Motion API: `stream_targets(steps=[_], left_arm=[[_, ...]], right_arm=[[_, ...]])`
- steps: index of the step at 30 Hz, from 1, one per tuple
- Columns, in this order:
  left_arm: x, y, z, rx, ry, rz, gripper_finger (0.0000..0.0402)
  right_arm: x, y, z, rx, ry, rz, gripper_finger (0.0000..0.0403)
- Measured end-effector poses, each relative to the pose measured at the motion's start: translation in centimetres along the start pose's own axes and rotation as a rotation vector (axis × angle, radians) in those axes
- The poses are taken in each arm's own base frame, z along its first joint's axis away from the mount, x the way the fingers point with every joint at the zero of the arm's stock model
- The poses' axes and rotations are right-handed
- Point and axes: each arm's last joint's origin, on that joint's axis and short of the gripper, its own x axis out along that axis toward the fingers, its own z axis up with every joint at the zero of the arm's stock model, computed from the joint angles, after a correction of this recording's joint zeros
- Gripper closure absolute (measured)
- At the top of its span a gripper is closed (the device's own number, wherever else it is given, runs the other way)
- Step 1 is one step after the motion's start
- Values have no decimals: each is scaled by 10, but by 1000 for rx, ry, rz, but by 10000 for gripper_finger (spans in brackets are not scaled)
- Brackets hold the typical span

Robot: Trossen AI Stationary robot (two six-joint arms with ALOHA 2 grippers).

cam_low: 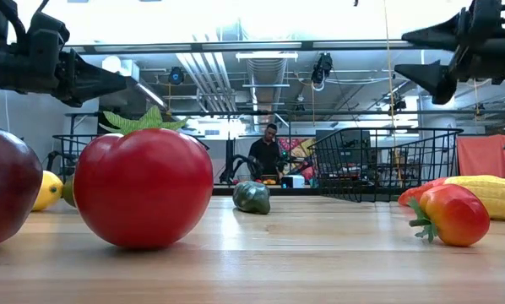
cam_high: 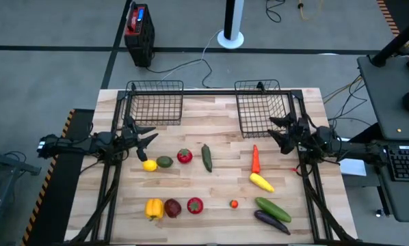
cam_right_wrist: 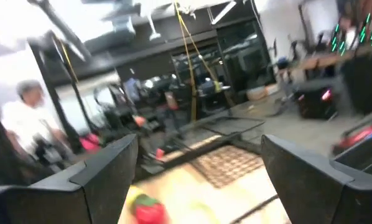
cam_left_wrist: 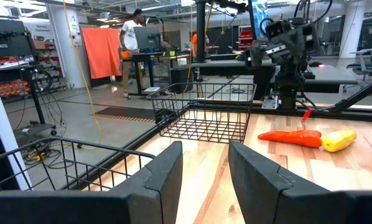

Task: Sort produce into baskets
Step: Put the green chili pepper into the left black wire basket

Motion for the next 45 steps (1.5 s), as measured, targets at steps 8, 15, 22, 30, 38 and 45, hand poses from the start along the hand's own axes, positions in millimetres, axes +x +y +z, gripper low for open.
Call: stream_targets(steps=[8,15,22,30,38,45], left_arm=[[0,2,1,-15,-2,79,287],[0,1,4,-553,-35,6,287],[0,2,5,-626,-53,34,287],[0,2,4,-689,-54,34,287],[1,1,4,-672,-46,37,287],[1,0,6,-629,-55,-4,287]], right_arm=[[0,0,1,174,-9,4,71],[0,0,1,160,-18,-12,71],[0,-2,3,209,-57,-89,71],[1,-3,1,196,-51,-115,71],[7,2,8,139,-3,-82,88],[31,15,29,64,99,-77,108]])
